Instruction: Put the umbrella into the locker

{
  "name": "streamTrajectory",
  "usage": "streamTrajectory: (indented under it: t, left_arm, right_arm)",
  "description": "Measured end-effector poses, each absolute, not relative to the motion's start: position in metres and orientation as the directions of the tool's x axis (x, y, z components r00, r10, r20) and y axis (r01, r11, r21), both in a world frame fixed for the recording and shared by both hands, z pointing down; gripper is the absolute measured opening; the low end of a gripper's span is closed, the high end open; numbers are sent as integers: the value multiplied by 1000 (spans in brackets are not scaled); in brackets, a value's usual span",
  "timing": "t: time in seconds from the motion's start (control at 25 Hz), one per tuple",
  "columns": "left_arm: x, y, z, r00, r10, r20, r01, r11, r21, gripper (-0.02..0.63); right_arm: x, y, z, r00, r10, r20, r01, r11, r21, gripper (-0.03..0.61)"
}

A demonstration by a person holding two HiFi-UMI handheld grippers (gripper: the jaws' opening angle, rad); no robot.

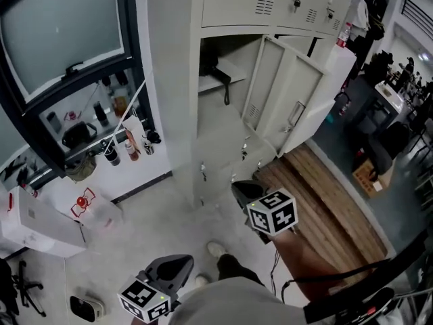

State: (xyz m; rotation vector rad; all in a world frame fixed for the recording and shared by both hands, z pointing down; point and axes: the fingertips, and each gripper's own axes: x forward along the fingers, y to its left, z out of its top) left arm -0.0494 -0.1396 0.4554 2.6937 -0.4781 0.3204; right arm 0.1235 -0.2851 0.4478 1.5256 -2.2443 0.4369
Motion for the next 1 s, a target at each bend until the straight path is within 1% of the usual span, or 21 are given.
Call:
streamTrajectory:
  t: [0.28,0.56,1.0]
  left_arm:
    - [-52,-128,460,913,-280,296,-373,-868,329,11]
    - [-50,-116,463,910,-277,308,-374,-870,321,11]
    - [-43,-105,463,912,-266,312,-368,-866,338,11]
  right_arm:
    - [94,-246,464,-396,-786,474,-907,415,-69,23]
    - [73,-213,473,-435,-758,486,-879,475,-46,21]
    - [54,-190,473,-478,-731,487,-841,541,-12,17]
